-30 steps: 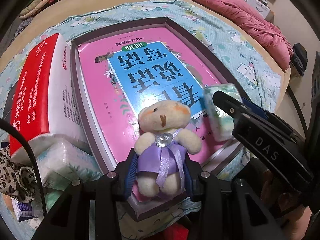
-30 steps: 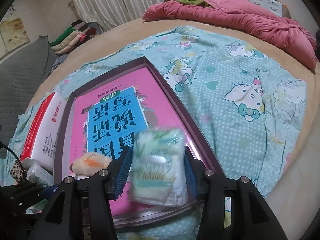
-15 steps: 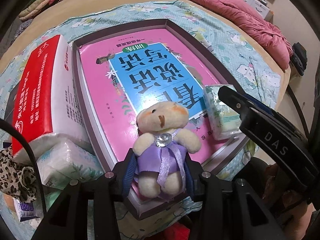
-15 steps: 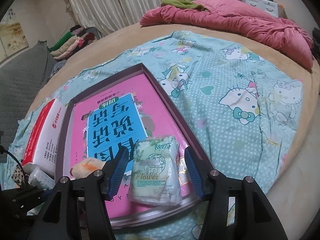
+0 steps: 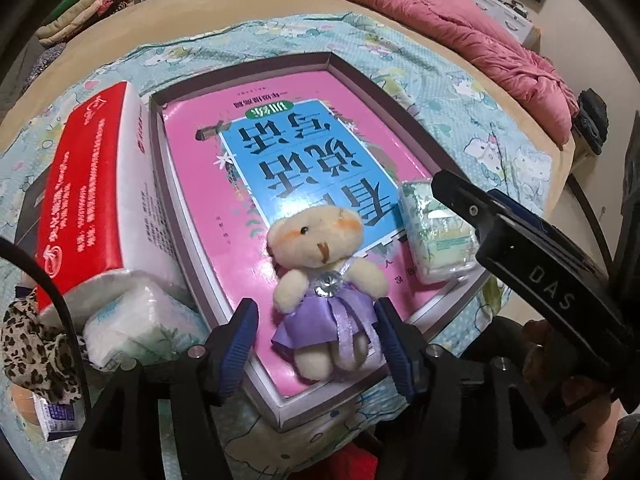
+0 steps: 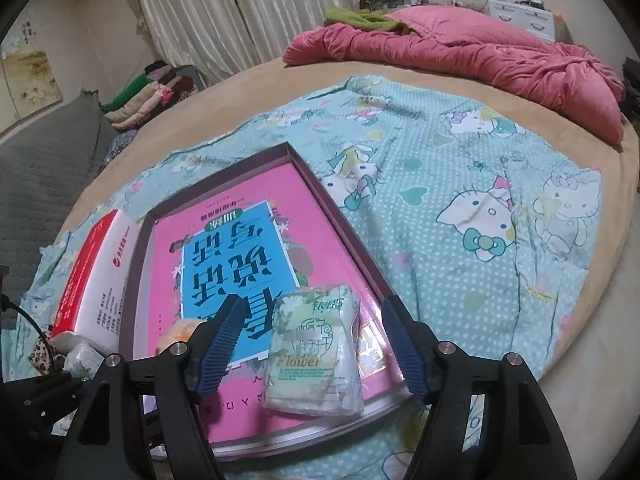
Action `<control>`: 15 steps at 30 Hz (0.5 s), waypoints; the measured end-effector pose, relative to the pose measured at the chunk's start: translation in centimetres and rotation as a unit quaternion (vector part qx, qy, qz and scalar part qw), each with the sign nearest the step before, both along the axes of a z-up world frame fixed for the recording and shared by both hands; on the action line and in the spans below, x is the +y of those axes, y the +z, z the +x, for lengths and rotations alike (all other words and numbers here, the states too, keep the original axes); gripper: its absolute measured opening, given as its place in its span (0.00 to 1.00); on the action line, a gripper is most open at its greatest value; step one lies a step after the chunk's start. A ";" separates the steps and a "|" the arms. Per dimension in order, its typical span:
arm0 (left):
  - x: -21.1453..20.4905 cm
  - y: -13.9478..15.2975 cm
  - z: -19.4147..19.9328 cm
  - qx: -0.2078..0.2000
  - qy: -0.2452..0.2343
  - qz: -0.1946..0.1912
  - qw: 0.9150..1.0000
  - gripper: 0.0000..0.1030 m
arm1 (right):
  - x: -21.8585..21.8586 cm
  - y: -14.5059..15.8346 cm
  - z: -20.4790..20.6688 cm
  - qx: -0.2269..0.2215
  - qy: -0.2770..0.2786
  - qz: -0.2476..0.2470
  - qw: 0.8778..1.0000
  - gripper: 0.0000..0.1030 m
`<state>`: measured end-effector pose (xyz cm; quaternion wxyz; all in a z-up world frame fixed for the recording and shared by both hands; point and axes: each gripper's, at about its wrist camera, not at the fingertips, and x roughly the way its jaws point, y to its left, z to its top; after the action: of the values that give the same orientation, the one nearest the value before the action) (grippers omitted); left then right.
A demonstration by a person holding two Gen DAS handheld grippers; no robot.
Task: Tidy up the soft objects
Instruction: 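Lower the bear onto the book, open left tool while right releases tissues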
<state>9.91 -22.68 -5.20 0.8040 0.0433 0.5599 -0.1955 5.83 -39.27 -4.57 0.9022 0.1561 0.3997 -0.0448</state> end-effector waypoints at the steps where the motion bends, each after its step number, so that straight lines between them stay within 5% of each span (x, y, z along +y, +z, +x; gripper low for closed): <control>1: 0.2 0.2 -0.1 -0.002 0.001 -0.002 1.000 0.59 | 0.0 0.1 0.0 -0.002 -0.001 -0.001 1.000 0.71; 15: 2.6 3.7 -1.2 -0.045 0.040 -0.004 0.998 0.69 | 0.4 0.9 -0.4 -0.025 0.002 -0.020 0.999 0.75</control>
<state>8.76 -20.09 -1.53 0.8359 0.0263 0.5232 -0.1638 5.44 -38.88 -3.66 0.9150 0.1381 0.3761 -0.0474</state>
